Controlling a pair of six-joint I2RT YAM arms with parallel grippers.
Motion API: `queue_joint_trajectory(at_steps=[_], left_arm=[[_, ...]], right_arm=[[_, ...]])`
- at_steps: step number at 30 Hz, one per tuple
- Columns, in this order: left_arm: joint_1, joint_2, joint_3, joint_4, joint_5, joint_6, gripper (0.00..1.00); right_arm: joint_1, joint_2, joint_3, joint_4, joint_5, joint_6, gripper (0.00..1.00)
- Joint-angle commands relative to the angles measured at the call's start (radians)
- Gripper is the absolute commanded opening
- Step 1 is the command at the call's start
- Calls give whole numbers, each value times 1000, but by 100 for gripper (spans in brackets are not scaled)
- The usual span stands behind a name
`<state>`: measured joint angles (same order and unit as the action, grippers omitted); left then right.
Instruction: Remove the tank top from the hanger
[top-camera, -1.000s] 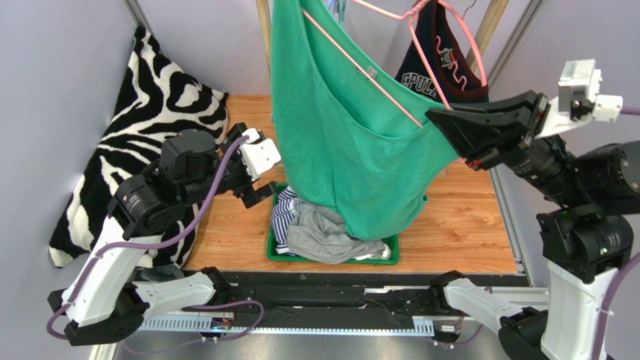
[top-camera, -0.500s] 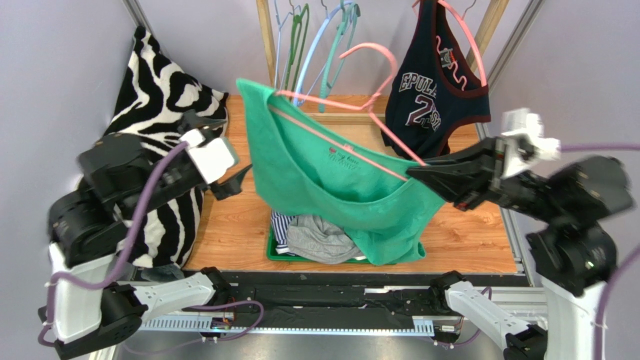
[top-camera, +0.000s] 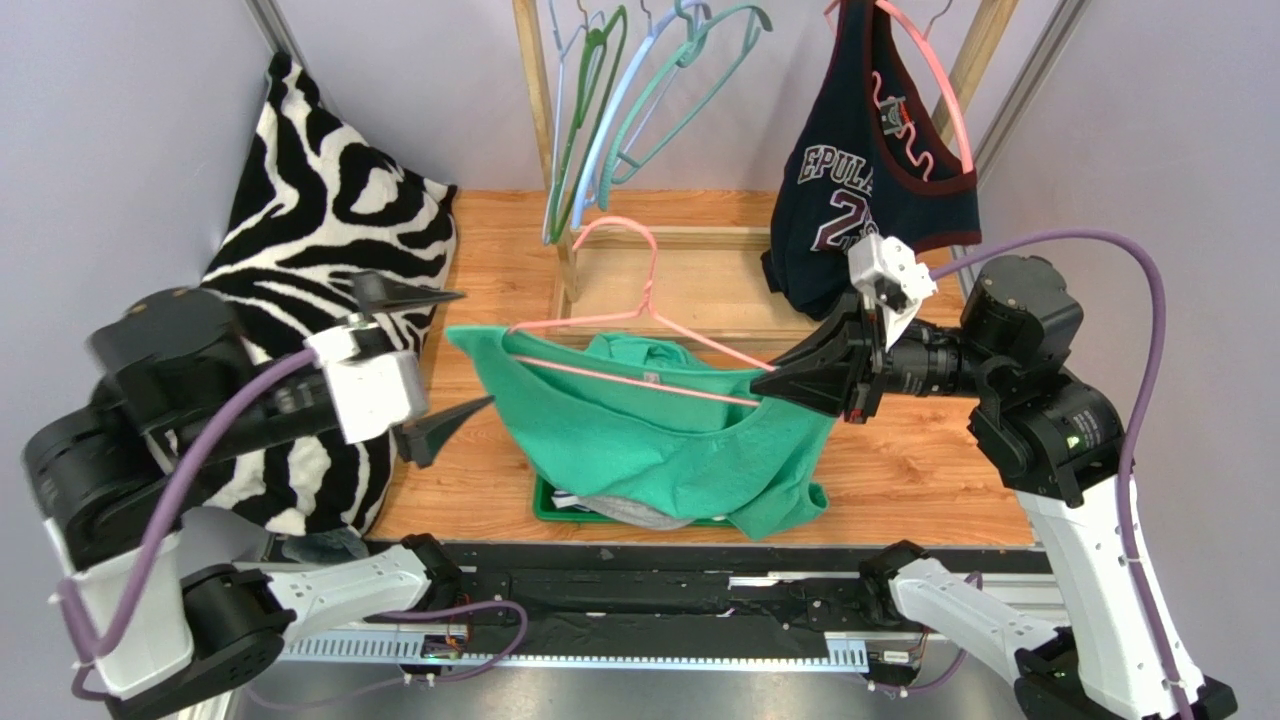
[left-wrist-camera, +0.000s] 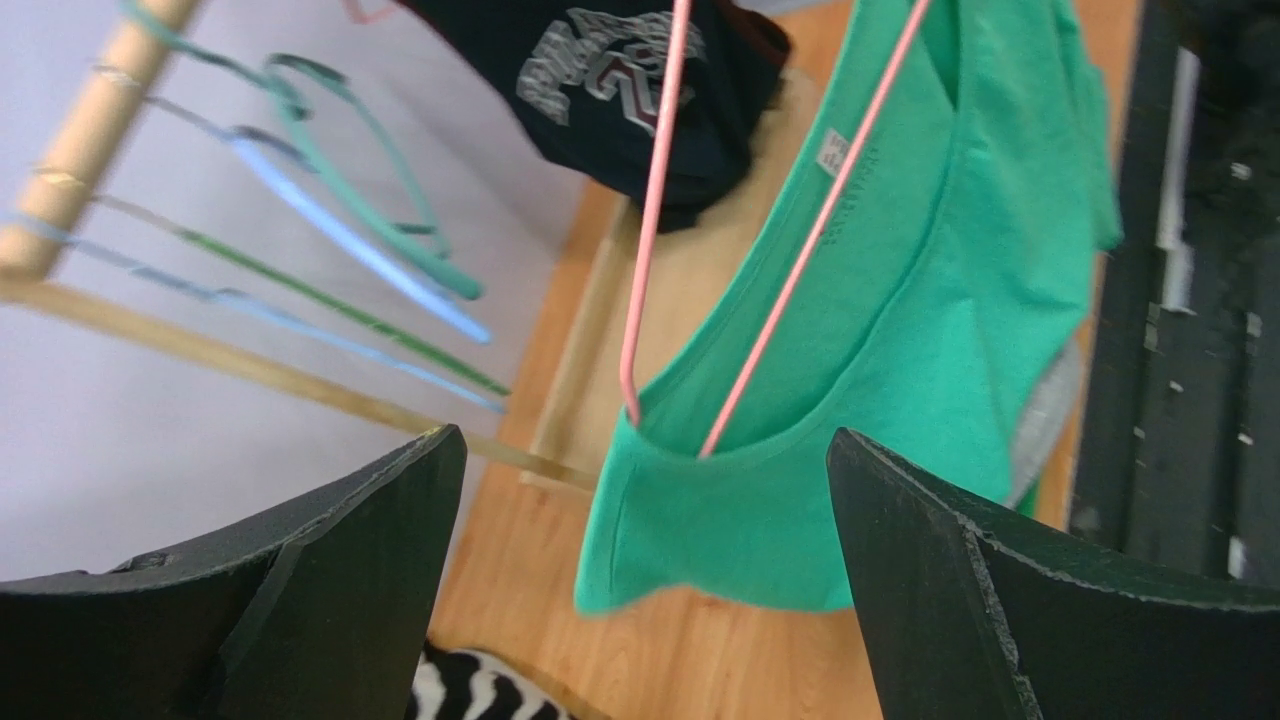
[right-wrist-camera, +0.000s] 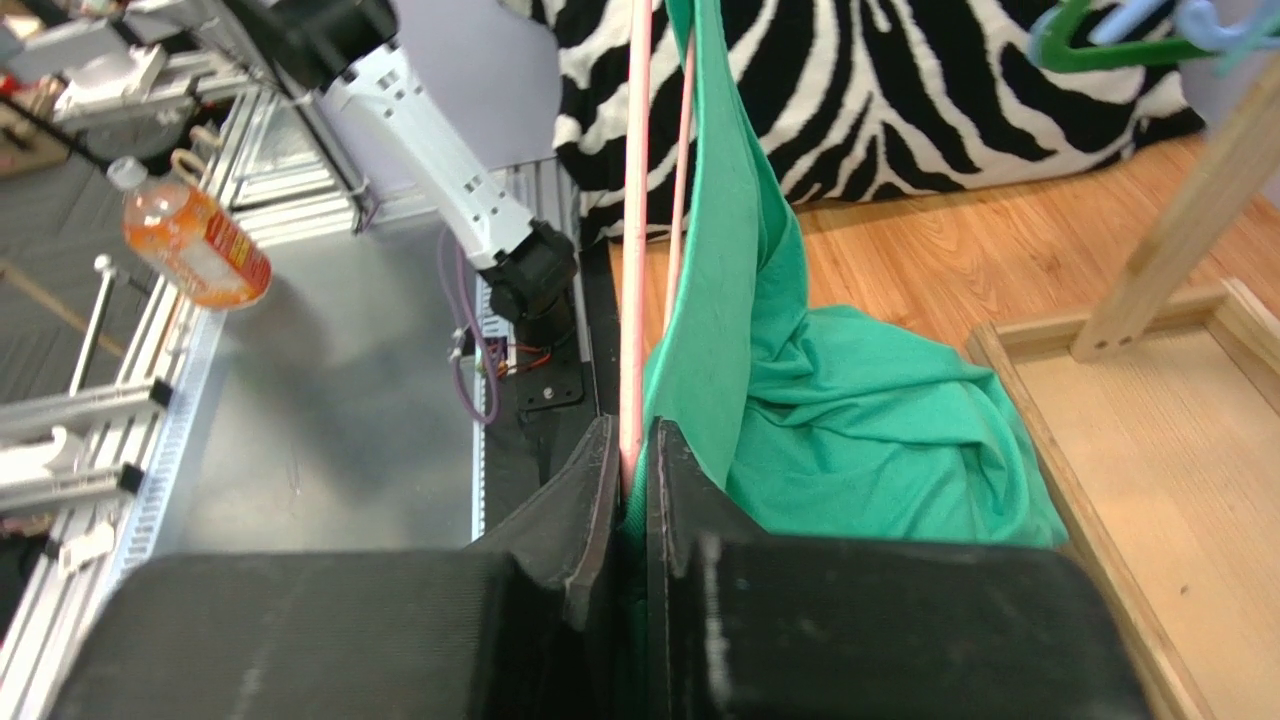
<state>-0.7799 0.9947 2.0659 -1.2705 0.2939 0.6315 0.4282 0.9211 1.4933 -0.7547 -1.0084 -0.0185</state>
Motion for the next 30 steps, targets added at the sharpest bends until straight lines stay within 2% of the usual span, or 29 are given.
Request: queue_joint_trajectory(at_steps=[1,3,9,13,14,21,26,28,30], left_arm=[[5,97,-7,-73,166,20,99],[5,133,20,-75,172,11,99],[5,179,48,-138,269,-4,82],[5,193,40,-173,323,-3,59],[5,194,33,-179,327,-6,57],[5,202,19,-148,315,-27,55],[5,203,-4,-113,289,-42,57],[5,203,-3,-110,289,-38,24],[5,203,2,-98,266,-46,0]], right_arm=[[85,12,13,-15,3,-147,0],[113,25,25,-38,37,-175,0],[115,18,27,-38,51,-215,0],[113,18,22,-22,65,-218,0],[116,19,18,-17,68,-216,0],[118,18,-8,64,57,-167,0],[141,22,-8,94,51,-153,0],[144,22,-10,92,59,-152,0],[146,22,-10,92,57,-153,0]])
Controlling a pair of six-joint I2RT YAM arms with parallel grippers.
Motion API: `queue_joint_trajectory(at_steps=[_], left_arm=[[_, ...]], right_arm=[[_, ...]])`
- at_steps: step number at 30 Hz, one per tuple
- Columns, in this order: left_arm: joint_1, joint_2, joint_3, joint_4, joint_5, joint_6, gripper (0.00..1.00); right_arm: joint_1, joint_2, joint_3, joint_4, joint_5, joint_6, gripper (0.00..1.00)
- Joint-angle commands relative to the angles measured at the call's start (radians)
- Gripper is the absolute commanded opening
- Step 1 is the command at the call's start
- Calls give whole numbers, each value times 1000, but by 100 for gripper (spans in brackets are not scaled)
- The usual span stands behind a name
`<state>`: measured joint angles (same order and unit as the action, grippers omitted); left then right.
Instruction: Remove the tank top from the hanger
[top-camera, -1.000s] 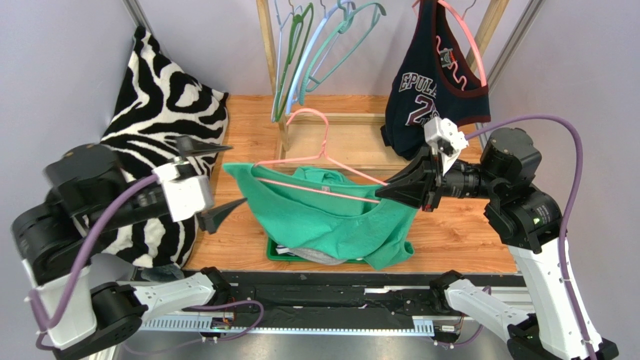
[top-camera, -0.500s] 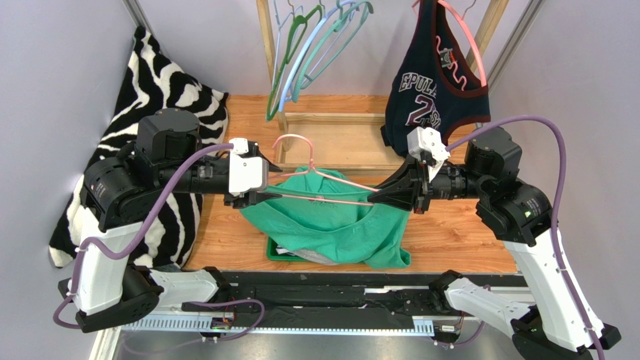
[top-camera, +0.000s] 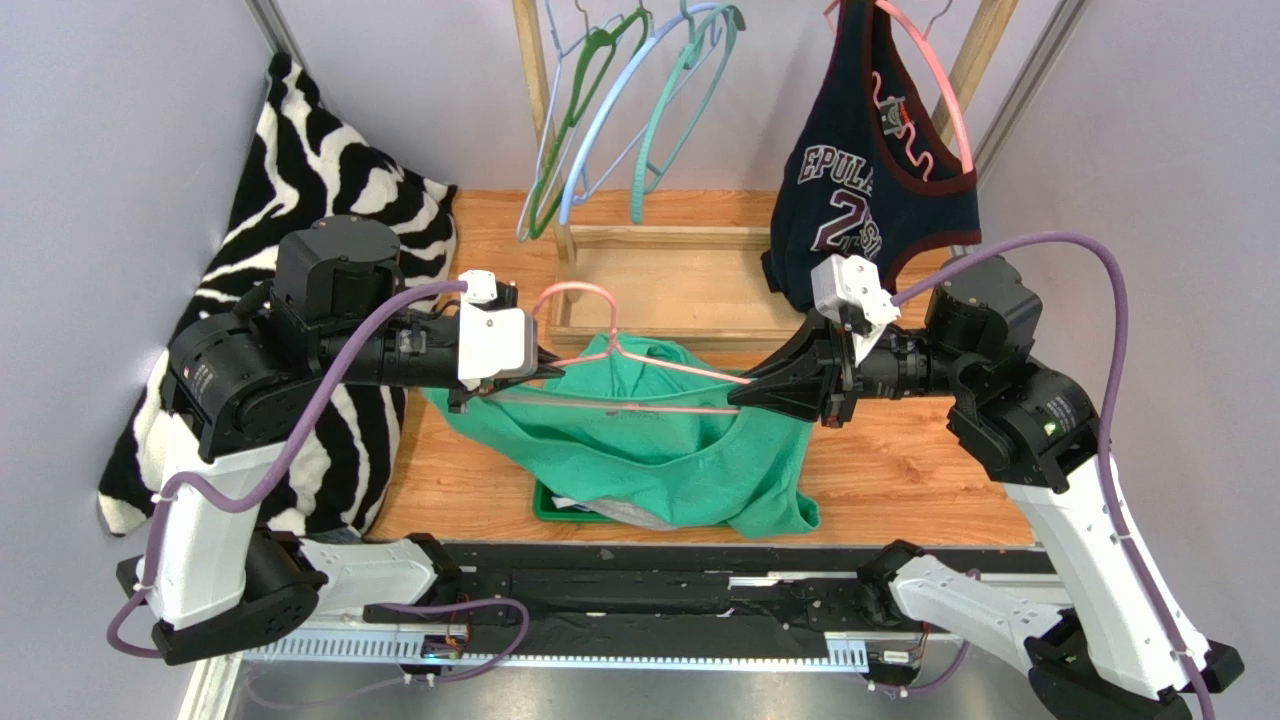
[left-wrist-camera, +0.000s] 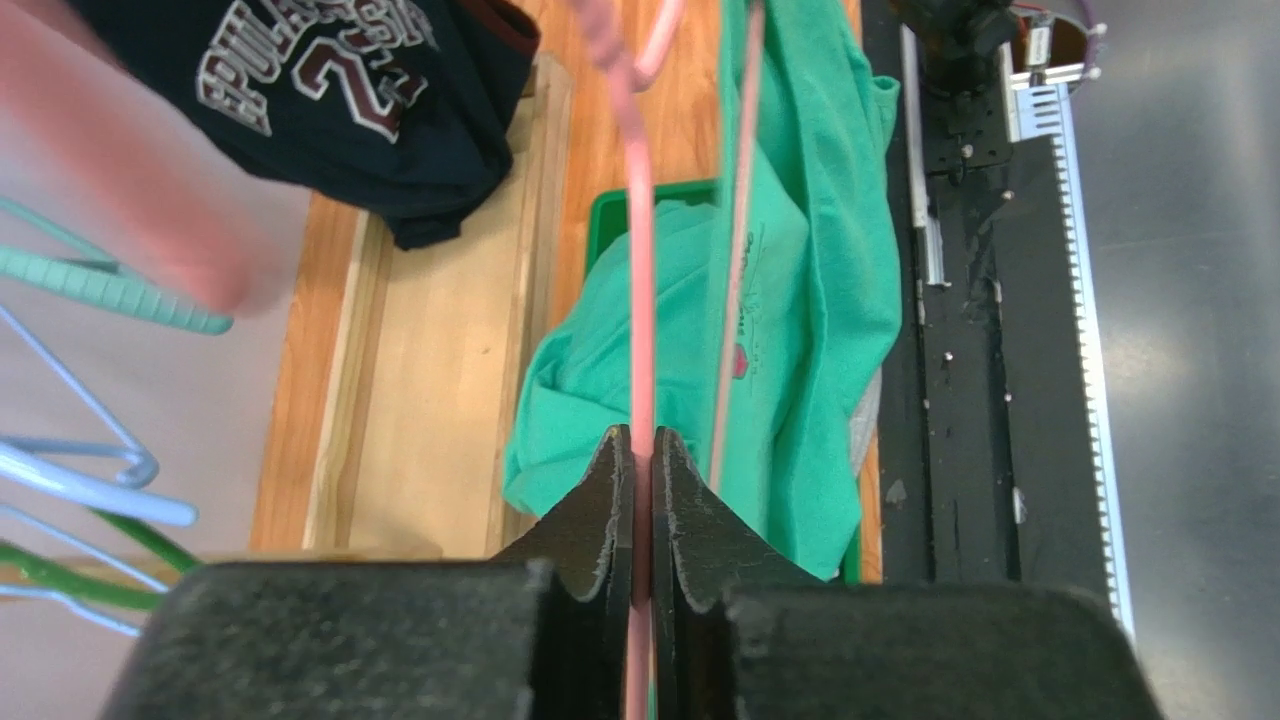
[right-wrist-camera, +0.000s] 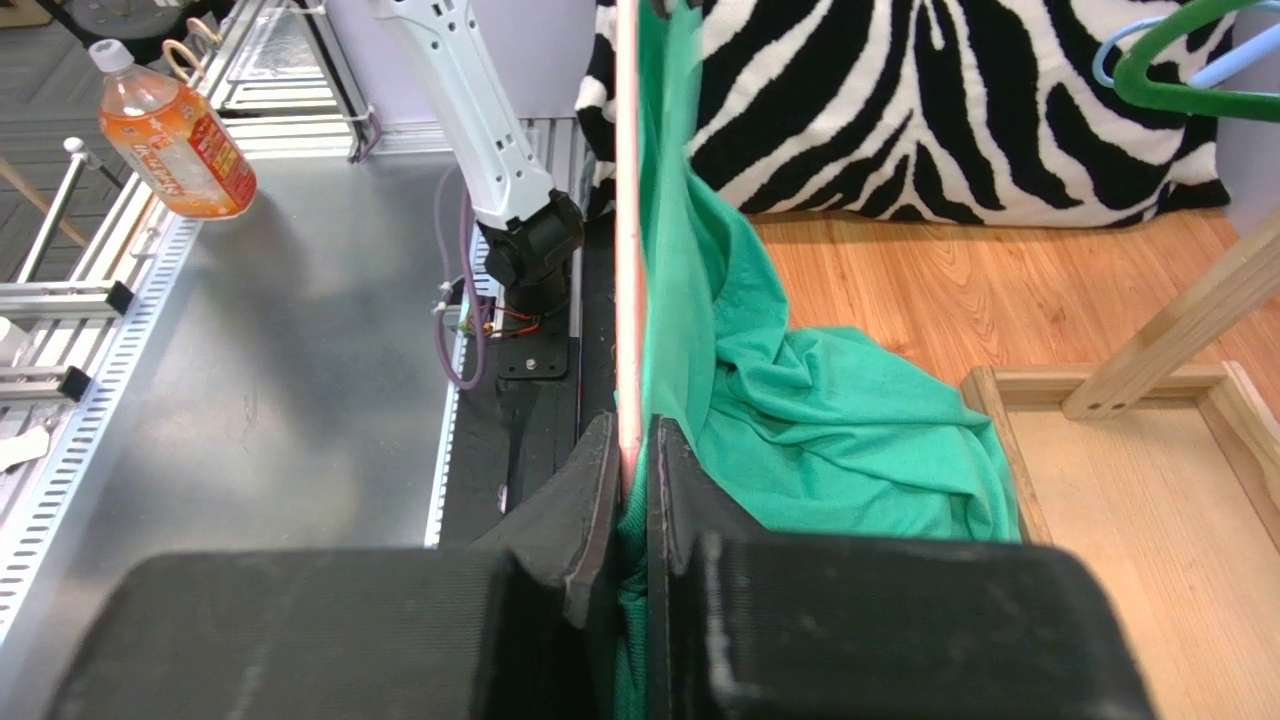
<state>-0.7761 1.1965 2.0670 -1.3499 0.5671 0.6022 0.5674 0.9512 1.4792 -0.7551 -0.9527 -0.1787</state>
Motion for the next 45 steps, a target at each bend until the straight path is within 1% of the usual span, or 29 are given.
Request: queue_joint_trajectory(at_steps=[1,5,6,7,8,9,10,11,12,13,15,16,19,23,24,26,28,30,32,34,38,39,41,42,44,45], left_arm=[[1,-1,-1,-12,-16,-21,0],[1,-11,-11,41,-75,-51,0],[1,-12,-18,55,-111,-59,0],[1,-14,-24,89,-137,-67,0],[1,-14,-39,109,-168,-90,0],[1,-14,-48,132,-247,-100,0],[1,-11,-56,162,-284,-113,0],[1,-9,-68,173,-315,-113,0],[1,-9,-76,187,-361,-114,0],[1,-11,-84,198,-374,-116,0],[1,-12,-90,204,-397,-116,0],[1,-14,-91,205,-403,-116,0],[1,-15,-87,213,-421,-114,0],[1,-14,-55,206,-406,-119,0],[1,-12,-47,199,-401,-120,0],[1,-12,-30,192,-385,-122,0],[1,-12,-24,184,-378,-124,0],[1,-11,-21,178,-369,-125,0],[1,-11,-21,176,-365,-125,0],[1,-12,-19,173,-365,-127,0],[1,-14,-21,172,-365,-127,0],[1,-12,-24,172,-365,-127,0],[3,-12,-24,170,-362,-127,0],[3,-12,-24,170,-358,-128,0],[3,-12,-21,169,-354,-130,0],[3,-11,-21,169,-351,-128,0]], right_arm=[[8,-8,3,91,9,7,0],[8,-9,-16,100,61,19,0],[8,-11,-22,111,74,27,0],[8,-17,-29,141,122,41,4],[8,-20,-43,160,164,74,11],[9,-25,-48,181,211,85,19],[8,-32,-48,184,321,90,32],[8,-37,-45,186,385,96,47],[8,-45,-43,186,453,105,56],[8,-63,-43,188,576,108,61],[8,-94,-52,194,644,107,64],[8,-127,-62,198,699,108,69],[8,-176,-94,192,761,131,72],[8,-253,-166,158,772,173,72],[8,-264,-187,152,772,204,72],[8,-284,-266,161,778,251,72],[8,-304,-343,201,785,309,72],[8,-307,-388,259,789,341,72],[8,-301,-425,302,792,376,72],[8,-289,-439,332,781,396,69],[8,-270,-459,396,750,432,58],[6,-269,-461,404,744,447,53],[6,-256,-465,424,736,458,48],[8,-253,-468,428,730,465,42],[8,-244,-468,438,724,470,35],[8,-241,-467,439,721,475,27]])
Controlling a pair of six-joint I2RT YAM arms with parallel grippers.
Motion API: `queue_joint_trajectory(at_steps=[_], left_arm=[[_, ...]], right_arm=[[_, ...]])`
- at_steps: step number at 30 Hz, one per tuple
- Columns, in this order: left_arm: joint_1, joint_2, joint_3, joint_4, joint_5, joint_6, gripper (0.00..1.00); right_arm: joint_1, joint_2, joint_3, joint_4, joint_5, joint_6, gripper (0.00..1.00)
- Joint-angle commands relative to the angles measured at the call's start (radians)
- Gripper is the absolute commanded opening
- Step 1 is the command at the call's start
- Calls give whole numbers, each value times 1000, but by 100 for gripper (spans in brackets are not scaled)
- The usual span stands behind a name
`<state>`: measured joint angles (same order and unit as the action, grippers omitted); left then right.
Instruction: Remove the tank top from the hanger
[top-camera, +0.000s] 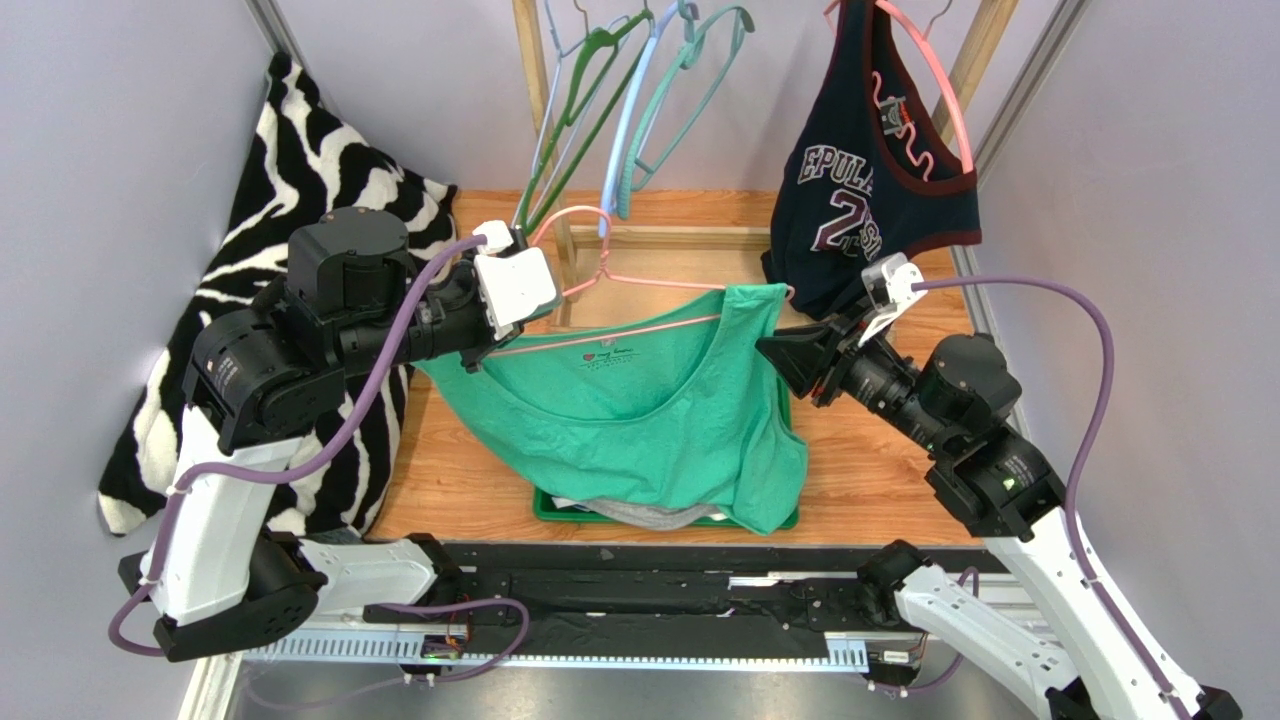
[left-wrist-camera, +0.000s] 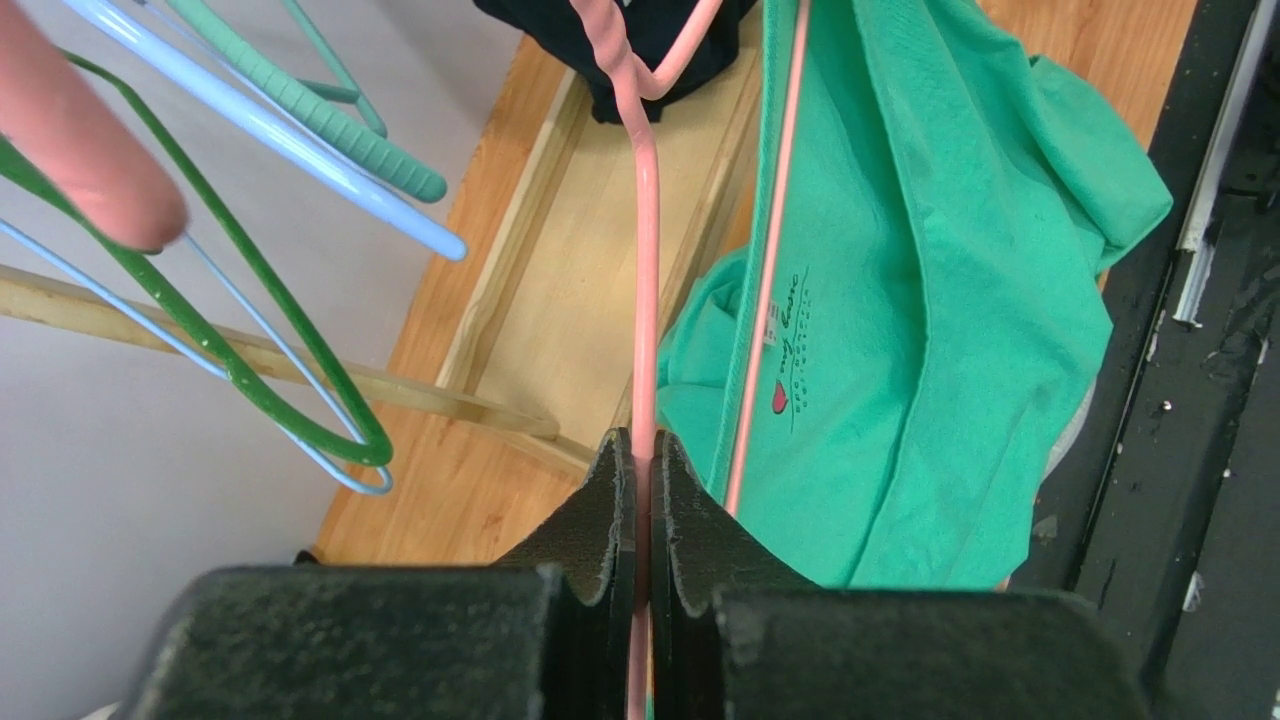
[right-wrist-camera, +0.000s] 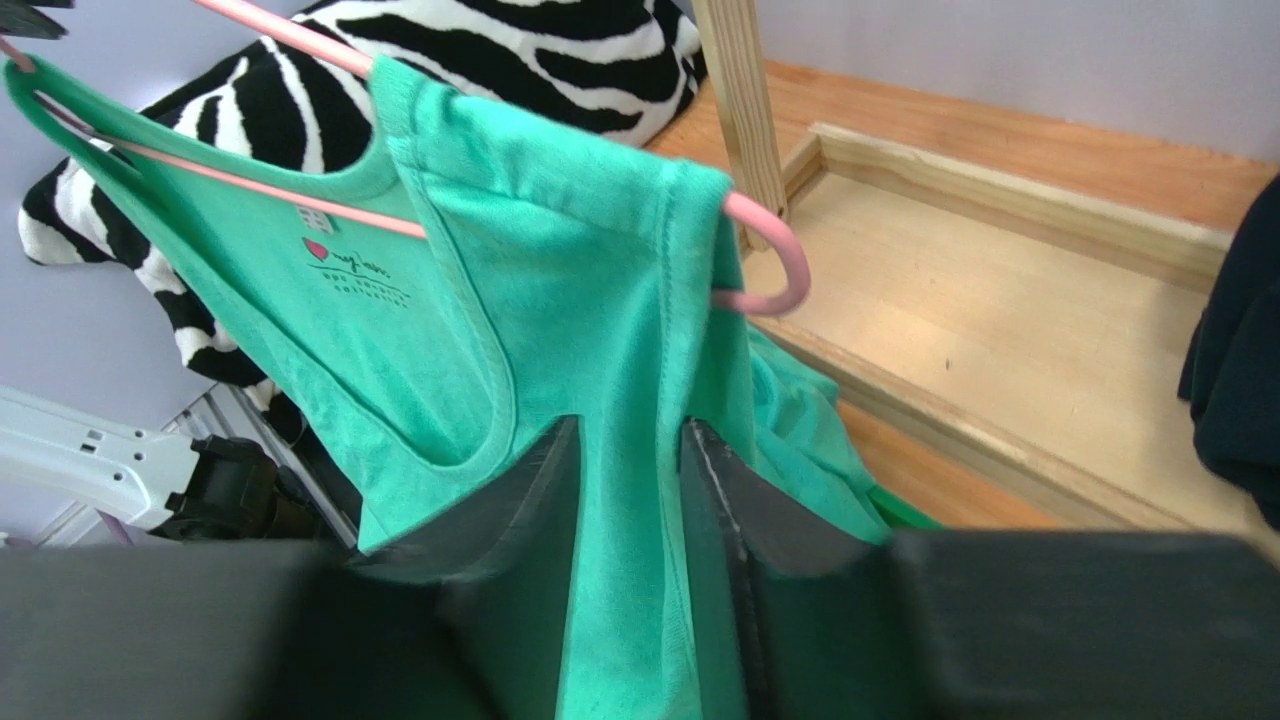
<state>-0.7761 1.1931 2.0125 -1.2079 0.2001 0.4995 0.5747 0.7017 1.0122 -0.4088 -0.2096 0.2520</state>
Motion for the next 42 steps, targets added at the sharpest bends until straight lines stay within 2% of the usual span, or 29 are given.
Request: queue_joint_trajectory(at_steps=[1,3,6,11,20,27,35,37,38,40,42], left_arm=[[3,-9,34,27,19,-27,0],[3,-7,35,24,21,-29,0],[3,-7,34,22,24,-29,0],[4,-10,31,21,13,-26,0],[8,-26,20,-5,28,-16,0],[12,-43,26,-18,45,-9,0],[15,-66,43,-50,107,10,0],[17,-63,46,-42,110,5,0],[17,-52,51,-36,113,4,0],[17,-38,57,-24,122,-3,0],[17,-9,77,-19,130,-7,0]], right_arm=[[1,10,3,96,-22,44,24],[2,16,6,96,-27,46,17],[1,21,8,93,-33,50,0],[-1,-7,63,45,48,18,0],[-3,-74,144,-18,520,-31,0],[-22,-27,117,-117,622,-30,0],[-84,9,74,-143,501,-40,0],[-82,4,66,-124,382,-49,0],[-82,4,57,-114,261,-66,0],[-82,-19,48,-78,123,-92,1],[-82,-36,52,-74,-9,-137,19]])
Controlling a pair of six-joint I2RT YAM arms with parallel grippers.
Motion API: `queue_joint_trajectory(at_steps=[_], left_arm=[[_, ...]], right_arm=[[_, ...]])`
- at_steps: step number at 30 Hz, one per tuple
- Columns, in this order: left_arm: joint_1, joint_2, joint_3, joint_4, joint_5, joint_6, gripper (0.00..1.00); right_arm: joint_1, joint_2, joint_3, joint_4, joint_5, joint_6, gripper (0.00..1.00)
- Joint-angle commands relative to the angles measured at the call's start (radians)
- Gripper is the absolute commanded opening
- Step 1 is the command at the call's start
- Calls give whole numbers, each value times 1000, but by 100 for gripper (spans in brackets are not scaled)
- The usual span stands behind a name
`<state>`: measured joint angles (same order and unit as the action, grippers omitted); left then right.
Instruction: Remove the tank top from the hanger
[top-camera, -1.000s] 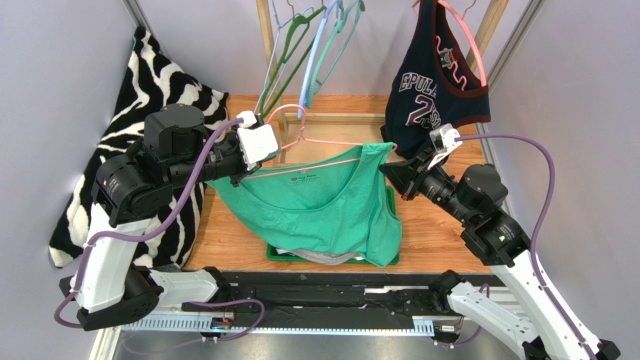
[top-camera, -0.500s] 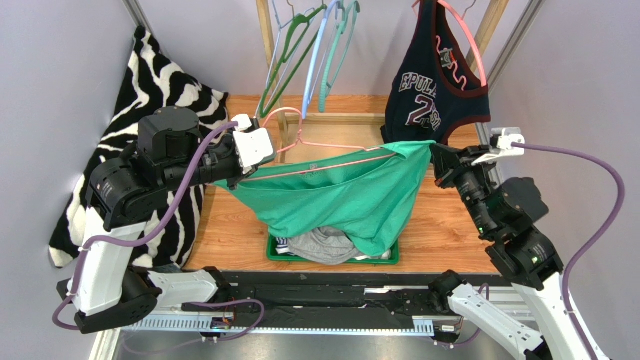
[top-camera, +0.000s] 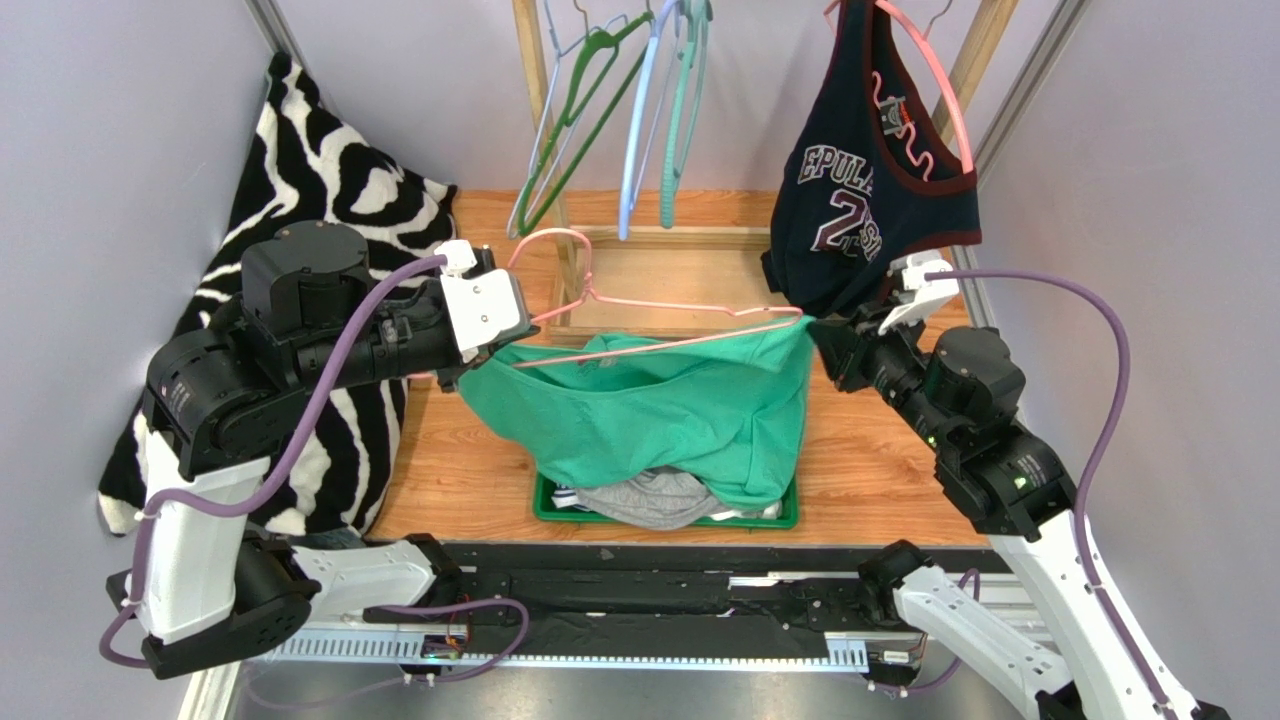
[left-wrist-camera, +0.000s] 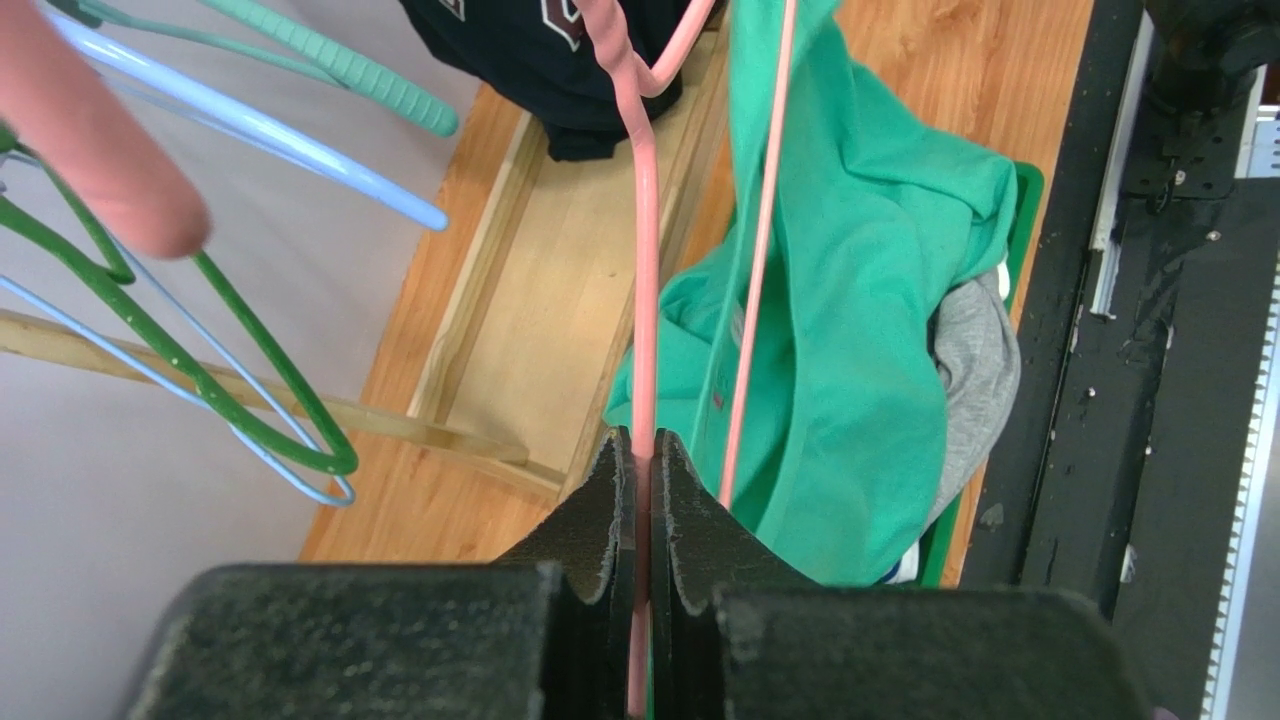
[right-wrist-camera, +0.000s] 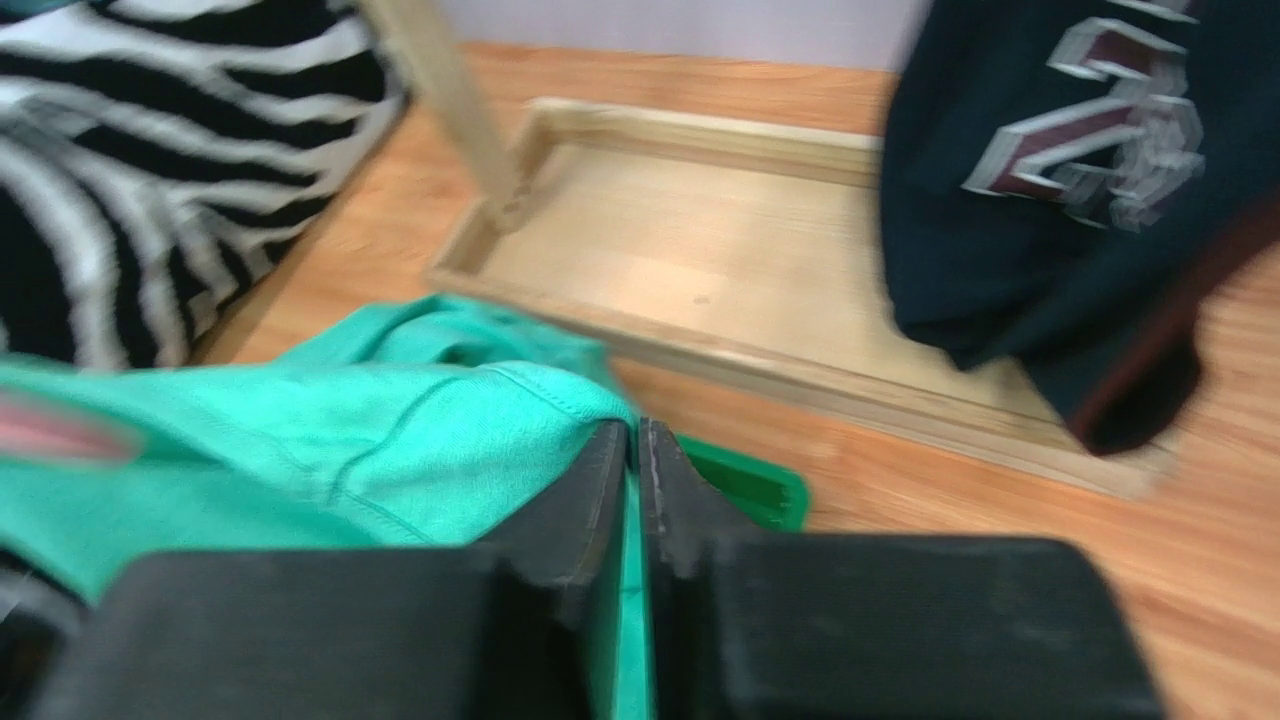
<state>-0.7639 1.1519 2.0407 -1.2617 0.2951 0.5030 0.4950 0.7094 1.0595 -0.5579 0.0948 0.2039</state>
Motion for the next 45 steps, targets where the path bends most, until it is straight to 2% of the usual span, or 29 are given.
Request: queue_joint_trajectory(at_steps=[1,2,8,10,15,25,34,38,45], left_arm=[[3,55,58,38,42,-11,0],[3,66,74,38,44,-12,0],[-9,115,78,30,61,5,0],[-24,118,66,19,61,17,0],[-77,143,58,-28,59,40,0],[-138,163,56,-80,67,74,0],[-146,190,84,-84,88,72,0],[-146,189,85,-65,82,75,0],[-146,201,121,-59,101,78,0]], right_arm=[[-3,-59,16,64,-351,-107,27],[-3,-67,43,50,-419,-157,36],[-3,-134,166,-85,-596,-276,55],[-3,-127,244,-141,-616,-311,57],[-3,-38,361,-117,-713,-333,57],[0,130,358,-20,-924,-294,53],[51,194,370,-105,-917,-333,43],[94,228,372,-134,-911,-342,41],[174,283,407,-203,-787,-383,28]])
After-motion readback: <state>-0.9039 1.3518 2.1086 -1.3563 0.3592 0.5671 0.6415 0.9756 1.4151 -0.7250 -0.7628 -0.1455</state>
